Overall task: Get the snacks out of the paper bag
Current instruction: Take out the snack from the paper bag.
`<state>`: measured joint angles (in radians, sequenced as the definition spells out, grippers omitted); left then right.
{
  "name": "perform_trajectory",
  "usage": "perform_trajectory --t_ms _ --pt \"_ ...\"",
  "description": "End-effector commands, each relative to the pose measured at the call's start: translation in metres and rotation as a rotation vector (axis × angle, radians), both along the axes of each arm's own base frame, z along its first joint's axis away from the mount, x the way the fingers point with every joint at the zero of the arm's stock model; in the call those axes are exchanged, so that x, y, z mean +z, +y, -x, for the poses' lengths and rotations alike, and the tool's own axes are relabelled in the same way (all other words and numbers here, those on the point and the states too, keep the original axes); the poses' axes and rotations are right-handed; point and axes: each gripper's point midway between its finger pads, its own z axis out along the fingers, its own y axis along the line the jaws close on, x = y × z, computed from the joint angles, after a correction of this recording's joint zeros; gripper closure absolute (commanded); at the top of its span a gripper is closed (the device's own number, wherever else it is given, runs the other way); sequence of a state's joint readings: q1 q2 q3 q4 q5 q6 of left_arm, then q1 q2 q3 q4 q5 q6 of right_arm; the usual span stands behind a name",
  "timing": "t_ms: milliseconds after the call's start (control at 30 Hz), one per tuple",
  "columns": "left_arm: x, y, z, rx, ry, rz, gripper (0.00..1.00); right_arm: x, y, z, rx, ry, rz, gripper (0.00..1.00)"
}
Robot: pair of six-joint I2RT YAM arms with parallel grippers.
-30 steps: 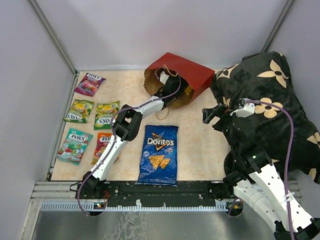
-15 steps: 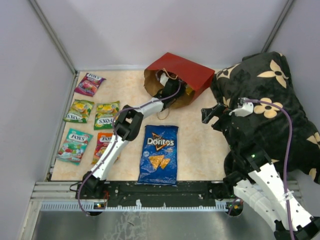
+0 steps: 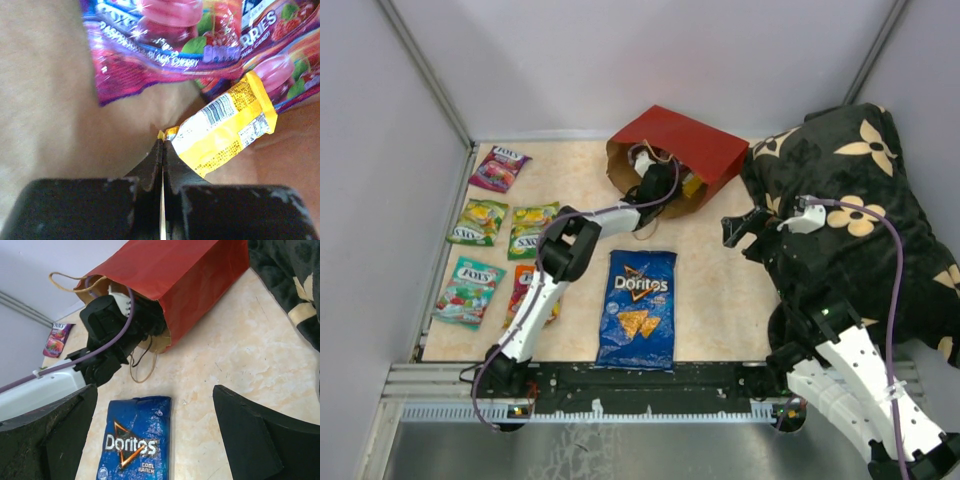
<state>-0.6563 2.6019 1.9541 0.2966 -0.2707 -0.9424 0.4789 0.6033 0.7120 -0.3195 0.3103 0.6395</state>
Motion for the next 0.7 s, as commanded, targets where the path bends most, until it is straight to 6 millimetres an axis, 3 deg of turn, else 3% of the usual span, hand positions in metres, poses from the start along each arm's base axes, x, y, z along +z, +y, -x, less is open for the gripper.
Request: perform_trajectory --t_ms 0,167,667 --pt "0.037 0.025 0.013 0.021 -0.103 -0.063 1.00 0.012 0.002 -0.005 0.002 -0.052 -0.021 0.01" --pt "0.072 0.049 0.035 0.039 -0.168 -0.066 1.00 0.008 0.009 -0.010 0.024 -0.043 -0.035 0.01" --pt "0.143 0.121 0.111 0.043 -0.317 -0.156 1.00 -0.001 0.017 -0.014 0.045 -0.033 -0.054 0.01"
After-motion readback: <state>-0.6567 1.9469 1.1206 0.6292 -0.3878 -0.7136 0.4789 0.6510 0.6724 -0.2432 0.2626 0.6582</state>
